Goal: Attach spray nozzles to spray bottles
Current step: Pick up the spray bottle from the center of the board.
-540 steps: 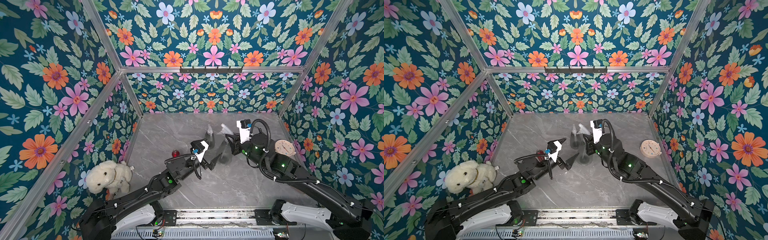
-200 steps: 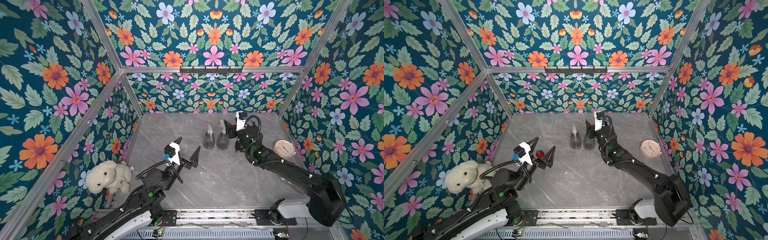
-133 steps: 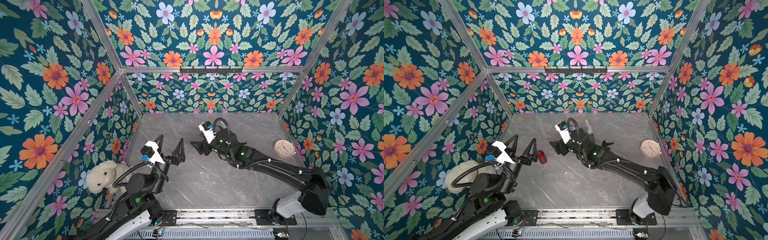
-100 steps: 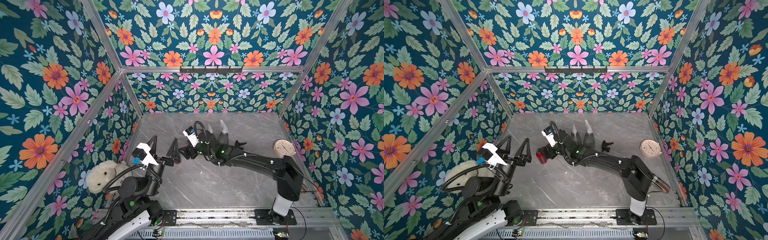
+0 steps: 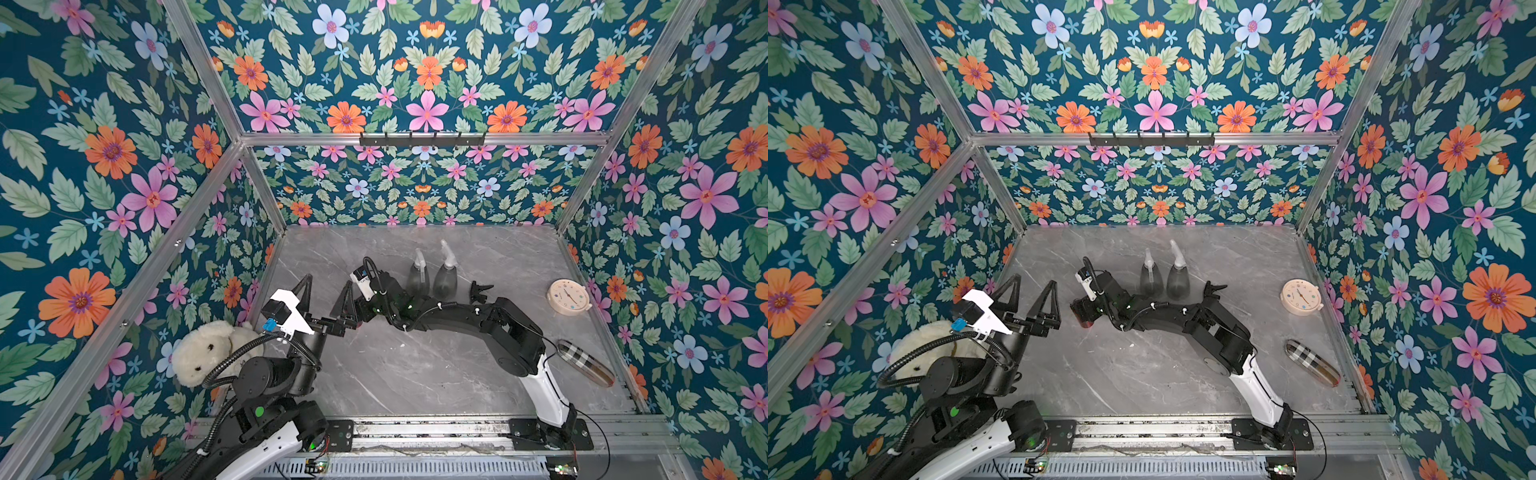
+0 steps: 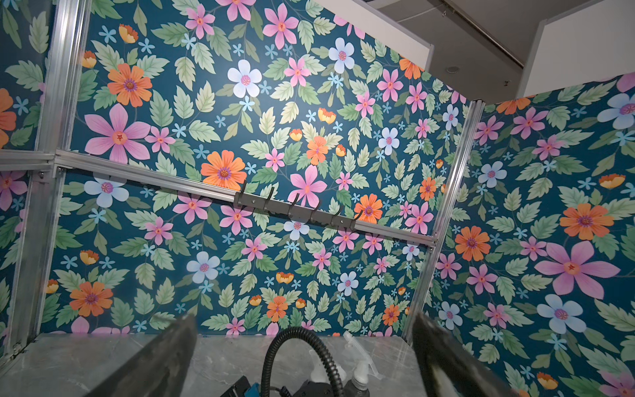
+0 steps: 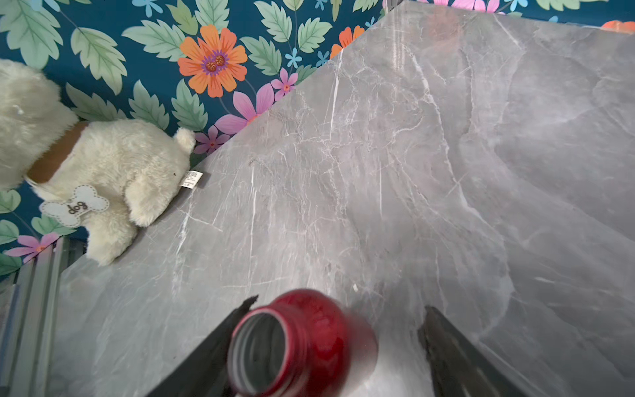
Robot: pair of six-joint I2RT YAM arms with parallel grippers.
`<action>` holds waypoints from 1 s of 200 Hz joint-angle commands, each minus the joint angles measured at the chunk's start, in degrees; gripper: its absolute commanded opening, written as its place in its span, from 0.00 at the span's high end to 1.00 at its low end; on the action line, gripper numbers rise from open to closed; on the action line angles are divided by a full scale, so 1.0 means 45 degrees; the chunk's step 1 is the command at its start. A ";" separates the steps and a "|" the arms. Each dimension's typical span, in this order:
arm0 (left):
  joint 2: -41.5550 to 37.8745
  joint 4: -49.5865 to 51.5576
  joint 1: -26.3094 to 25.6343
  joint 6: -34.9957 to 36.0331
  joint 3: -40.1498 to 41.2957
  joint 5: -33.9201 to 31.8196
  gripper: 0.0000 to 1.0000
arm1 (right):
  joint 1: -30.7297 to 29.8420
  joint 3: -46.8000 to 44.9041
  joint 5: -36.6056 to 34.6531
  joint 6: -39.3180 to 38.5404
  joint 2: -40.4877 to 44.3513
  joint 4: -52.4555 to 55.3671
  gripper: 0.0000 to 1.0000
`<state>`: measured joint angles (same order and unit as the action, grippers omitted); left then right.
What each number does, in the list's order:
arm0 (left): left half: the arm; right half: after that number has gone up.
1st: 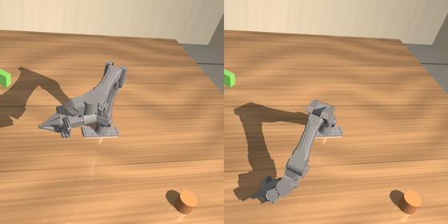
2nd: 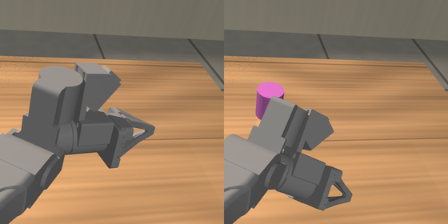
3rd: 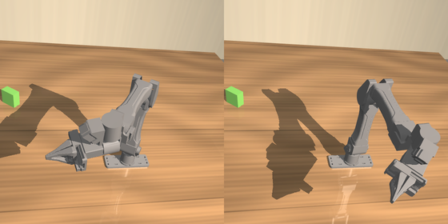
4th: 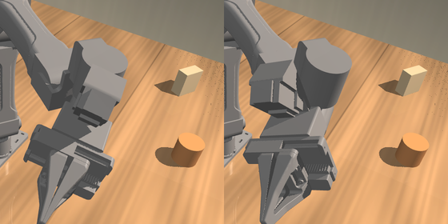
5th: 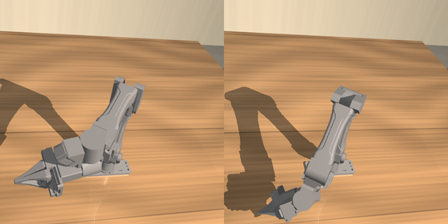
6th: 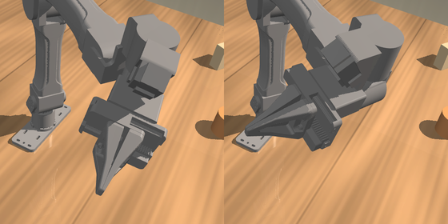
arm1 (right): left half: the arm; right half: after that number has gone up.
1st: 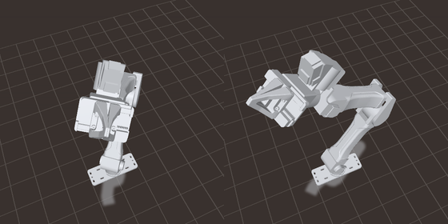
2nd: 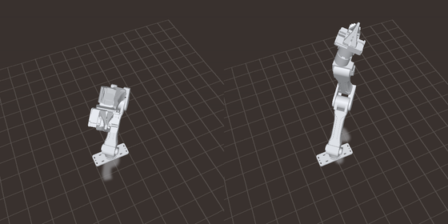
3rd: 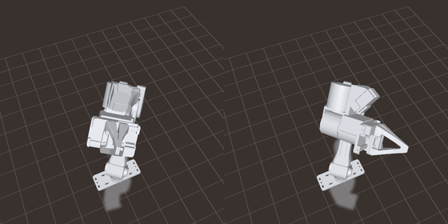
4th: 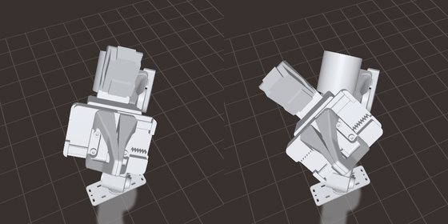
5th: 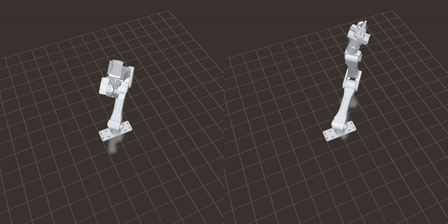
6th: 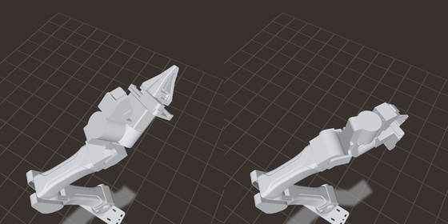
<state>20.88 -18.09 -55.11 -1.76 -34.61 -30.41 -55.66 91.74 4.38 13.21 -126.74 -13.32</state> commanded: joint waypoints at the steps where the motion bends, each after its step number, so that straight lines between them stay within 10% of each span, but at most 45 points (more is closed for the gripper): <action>1: -0.0038 -0.0004 0.0002 -0.0195 0.0062 -0.0011 0.00 | -0.0022 0.0286 0.0188 -0.0133 -0.0322 -0.0826 0.24; 120: 0.0418 -0.0141 0.0001 -0.0020 0.0035 0.0058 0.00 | -0.0096 -0.0774 0.0640 -0.0090 0.0406 -0.1446 0.58; 200: 0.1341 0.0005 0.0004 -0.0506 0.0341 0.1792 0.00 | 0.0349 -0.5880 0.1394 0.0217 0.8895 0.1725 0.57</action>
<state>25.02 -18.00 -55.11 -2.66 -34.37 -28.03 -55.27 69.95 8.88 13.58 -96.79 -13.13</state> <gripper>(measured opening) 0.996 0.488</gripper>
